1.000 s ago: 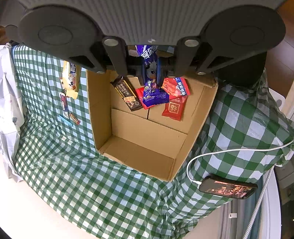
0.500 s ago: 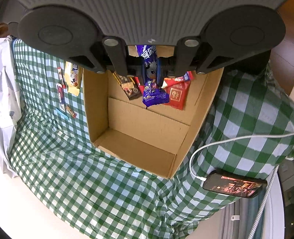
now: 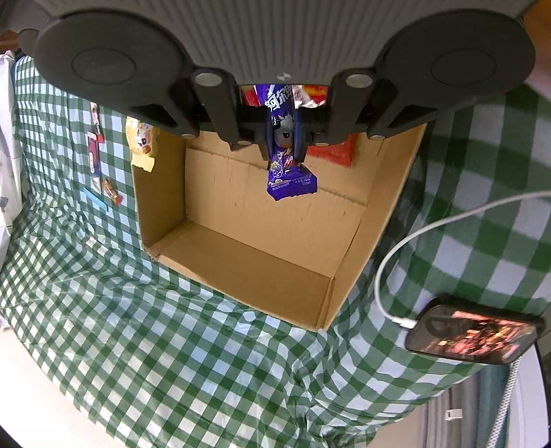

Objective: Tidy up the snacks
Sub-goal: 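Open both grippers to drop the purple and yellow bars into the box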

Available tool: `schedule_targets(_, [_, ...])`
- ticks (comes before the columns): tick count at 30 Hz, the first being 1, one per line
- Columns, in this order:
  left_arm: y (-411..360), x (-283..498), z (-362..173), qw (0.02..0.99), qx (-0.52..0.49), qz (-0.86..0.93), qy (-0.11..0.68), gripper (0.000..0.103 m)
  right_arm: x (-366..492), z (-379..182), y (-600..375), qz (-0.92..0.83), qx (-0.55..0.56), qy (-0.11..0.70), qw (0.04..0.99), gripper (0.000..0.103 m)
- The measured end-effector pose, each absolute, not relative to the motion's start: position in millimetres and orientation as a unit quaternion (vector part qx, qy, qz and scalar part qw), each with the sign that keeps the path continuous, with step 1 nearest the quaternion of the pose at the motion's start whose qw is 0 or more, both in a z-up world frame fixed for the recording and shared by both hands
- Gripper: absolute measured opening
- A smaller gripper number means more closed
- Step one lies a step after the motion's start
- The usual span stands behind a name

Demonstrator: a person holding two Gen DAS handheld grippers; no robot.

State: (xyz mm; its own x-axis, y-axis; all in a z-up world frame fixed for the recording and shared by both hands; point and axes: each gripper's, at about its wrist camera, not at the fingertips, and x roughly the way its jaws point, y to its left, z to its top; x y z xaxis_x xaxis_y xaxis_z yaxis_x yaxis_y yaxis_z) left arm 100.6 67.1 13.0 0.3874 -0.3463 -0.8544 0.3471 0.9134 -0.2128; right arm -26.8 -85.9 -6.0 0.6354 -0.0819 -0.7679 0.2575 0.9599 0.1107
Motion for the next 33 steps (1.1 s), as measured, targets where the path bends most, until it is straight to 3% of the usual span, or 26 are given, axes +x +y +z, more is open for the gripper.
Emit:
schedule_targets(9, [38, 128, -10, 0.834, 0.019, -0.200, 0.514, 0.013, 7, -30, -107, -0.097, 0.114, 0.428, 0.891, 0.024])
schedule_targets(10, [37, 131, -12, 0.835, 0.018, -0.196, 0.514, 0.019, 10, -31, -108, -0.097, 0.114, 0.428, 0.891, 0.024])
schedule_targets(11, [37, 133, -13, 0.835, 0.016, -0.192, 0.515, 0.028, 13, -32, -109, -0.098, 0.114, 0.427, 0.892, 0.025])
schedule_targets(12, [37, 136, -13, 0.836, 0.015, -0.188, 0.515, 0.061, 16, -33, -111, -0.099, 0.113, 0.425, 0.893, 0.029])
schedule_targets(13, [38, 138, -12, 0.838, 0.014, -0.183, 0.514, 0.094, 17, -32, -111, -0.102, 0.111, 0.424, 0.893, 0.045])
schedule_targets(14, [39, 139, -9, 0.843, 0.014, -0.177, 0.508, 0.101, 18, -30, -113, -0.106, 0.111, 0.421, 0.894, 0.059])
schedule_targets(17, [41, 131, 4, 0.864, 0.031, -0.172, 0.471, 0.103, 19, -22, -114, -0.116, 0.108, 0.407, 0.900, 0.077])
schedule_targets(20, [47, 115, 7, 0.866, 0.062, -0.169, 0.466, 0.103, 11, -17, -110, -0.124, 0.113, 0.412, 0.896, 0.086])
schedule_targets(33, [116, 12, 24, 0.866, 0.105, -0.143, 0.467, 0.103, -72, 11, -45, -0.107, 0.117, 0.420, 0.893, 0.094])
